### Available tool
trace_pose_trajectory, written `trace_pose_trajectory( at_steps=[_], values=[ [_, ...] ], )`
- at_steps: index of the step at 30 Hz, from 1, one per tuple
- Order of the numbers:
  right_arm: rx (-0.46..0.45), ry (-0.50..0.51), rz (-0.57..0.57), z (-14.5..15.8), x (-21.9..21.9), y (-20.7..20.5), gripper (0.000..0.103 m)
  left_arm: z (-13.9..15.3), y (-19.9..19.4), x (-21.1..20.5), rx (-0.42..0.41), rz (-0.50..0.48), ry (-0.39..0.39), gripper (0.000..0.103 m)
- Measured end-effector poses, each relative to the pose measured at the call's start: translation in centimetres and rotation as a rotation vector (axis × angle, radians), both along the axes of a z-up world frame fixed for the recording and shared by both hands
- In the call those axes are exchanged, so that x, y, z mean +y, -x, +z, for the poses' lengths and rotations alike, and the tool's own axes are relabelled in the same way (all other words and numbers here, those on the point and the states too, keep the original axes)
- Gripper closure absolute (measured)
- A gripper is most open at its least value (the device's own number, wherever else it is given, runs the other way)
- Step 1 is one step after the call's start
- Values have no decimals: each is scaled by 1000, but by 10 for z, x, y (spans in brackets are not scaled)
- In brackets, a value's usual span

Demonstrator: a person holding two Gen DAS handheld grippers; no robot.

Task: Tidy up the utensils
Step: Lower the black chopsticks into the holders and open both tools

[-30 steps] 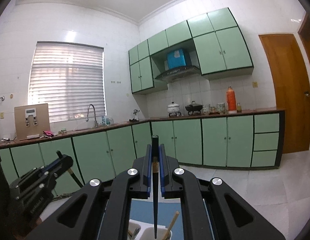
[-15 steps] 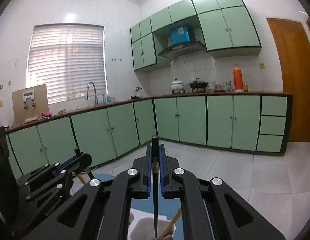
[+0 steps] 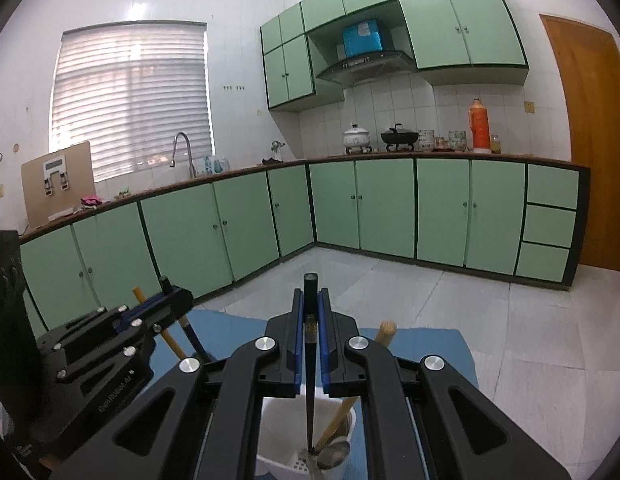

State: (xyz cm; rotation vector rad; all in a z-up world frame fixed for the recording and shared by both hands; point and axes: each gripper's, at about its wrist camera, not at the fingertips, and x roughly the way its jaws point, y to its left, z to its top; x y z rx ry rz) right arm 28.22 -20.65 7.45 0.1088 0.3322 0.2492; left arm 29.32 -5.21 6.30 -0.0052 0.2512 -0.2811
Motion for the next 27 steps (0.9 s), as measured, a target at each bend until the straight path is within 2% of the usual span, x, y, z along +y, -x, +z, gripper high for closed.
trace_pose_trajectory(
  at_steps=[9,14,17,19,23,25,27],
  values=[
    [27,4,-2,-3,0,0,96,2,3,5,23,-12,24,96],
    [1,-21,-3,10,-8,7,95,15,7,11,4,-16,39,94],
    [-29,-40,-18,22,-17,15,93,23,13,14,-19,-9,47,79],
    [-48,-49,-31,28,-23,21,89,28,17,16,-38,1,55,68],
    [-81,-59,-56,38,-36,35,71,38,25,22,-69,22,66,54],
    [-91,-66,-61,43,-43,44,67,42,31,25,-89,40,63,42],
    [-102,-74,-66,46,-49,51,62,44,34,28,-103,59,59,34]
  ],
)
